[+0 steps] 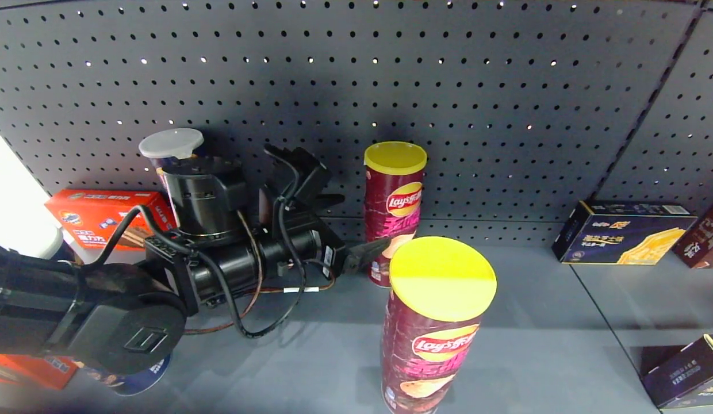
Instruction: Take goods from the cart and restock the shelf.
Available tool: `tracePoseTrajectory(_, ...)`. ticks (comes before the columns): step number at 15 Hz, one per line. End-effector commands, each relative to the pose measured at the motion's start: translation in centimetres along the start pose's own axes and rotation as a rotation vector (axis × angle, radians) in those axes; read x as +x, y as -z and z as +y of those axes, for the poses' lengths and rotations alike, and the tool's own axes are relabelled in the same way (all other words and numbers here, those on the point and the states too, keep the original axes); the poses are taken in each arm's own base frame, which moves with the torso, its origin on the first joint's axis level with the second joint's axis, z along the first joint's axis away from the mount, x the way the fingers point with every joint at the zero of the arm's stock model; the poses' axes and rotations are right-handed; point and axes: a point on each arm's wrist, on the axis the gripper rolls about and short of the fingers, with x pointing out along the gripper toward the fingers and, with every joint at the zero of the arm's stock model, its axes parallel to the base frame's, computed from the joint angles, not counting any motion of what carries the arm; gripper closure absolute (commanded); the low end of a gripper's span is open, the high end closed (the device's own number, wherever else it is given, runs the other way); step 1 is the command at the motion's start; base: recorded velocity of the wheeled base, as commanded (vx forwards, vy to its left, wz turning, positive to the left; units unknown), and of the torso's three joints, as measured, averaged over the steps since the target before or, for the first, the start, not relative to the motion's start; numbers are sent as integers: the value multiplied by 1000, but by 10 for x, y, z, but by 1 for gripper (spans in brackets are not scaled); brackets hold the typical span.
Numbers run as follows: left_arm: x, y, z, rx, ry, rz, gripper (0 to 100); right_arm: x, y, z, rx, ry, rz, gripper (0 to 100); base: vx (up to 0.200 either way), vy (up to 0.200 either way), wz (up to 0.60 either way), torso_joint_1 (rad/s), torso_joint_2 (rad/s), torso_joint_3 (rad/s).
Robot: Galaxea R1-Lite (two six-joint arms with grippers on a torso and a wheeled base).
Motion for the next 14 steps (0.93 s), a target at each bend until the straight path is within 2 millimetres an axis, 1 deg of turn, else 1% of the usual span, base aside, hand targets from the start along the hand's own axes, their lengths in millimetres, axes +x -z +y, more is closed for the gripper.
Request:
tracePoseTrajectory(1, 4, 5, 1, -3, -3, 14, 0, 0, 0, 0, -1, 0, 0, 0, 0, 0, 0, 0, 0, 0)
tracePoseTrajectory(14, 2, 7, 3, -5, -31, 22, 0, 0, 0, 0, -1, 0, 0, 0, 0, 0, 0, 0, 0, 0)
